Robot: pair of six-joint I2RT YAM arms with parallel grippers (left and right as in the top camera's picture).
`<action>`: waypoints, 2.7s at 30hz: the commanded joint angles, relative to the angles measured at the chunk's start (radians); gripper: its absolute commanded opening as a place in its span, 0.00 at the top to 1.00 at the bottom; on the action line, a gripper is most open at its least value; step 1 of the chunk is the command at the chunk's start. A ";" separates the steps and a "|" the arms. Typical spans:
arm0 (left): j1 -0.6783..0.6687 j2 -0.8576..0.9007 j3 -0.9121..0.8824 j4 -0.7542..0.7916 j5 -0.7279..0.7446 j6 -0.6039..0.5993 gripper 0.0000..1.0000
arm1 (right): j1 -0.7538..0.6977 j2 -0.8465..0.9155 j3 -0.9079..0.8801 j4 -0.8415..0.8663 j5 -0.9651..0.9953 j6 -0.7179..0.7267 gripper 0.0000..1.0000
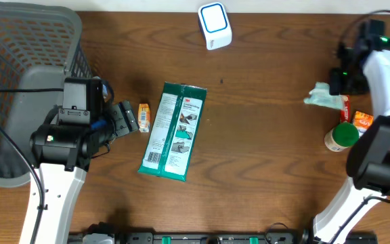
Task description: Scan the item barcode
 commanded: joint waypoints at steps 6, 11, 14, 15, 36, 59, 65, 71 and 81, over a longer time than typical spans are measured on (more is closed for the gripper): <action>0.004 -0.002 0.012 -0.002 -0.010 0.010 0.14 | -0.113 -0.021 0.003 0.010 -0.339 0.043 0.01; 0.004 -0.002 0.012 -0.002 -0.009 0.010 0.14 | -0.111 -0.021 0.003 -0.016 -0.678 0.124 0.01; 0.004 -0.002 0.012 -0.002 -0.010 0.010 0.14 | -0.093 -0.021 -0.005 -0.074 -0.782 0.124 0.01; 0.004 -0.002 0.012 -0.002 -0.010 0.010 0.14 | -0.082 -0.021 -0.007 -0.088 -0.786 0.124 0.01; -0.019 0.028 -0.056 0.014 -0.002 0.010 0.92 | 0.426 -0.021 -0.450 0.276 -0.740 0.196 0.01; -0.080 0.539 -0.288 0.278 0.059 0.009 0.92 | 0.757 0.001 -0.523 0.570 -0.606 0.523 0.01; -0.121 0.608 -0.288 0.304 0.060 0.006 0.93 | 0.805 0.001 -0.528 0.579 -0.606 0.573 0.01; -0.187 0.618 -0.288 0.310 0.063 0.006 0.92 | 0.848 0.004 -0.540 0.613 -0.612 0.626 0.02; -0.229 0.618 -0.288 0.325 0.063 0.006 0.92 | 0.862 0.004 -0.725 0.932 -0.672 0.692 0.10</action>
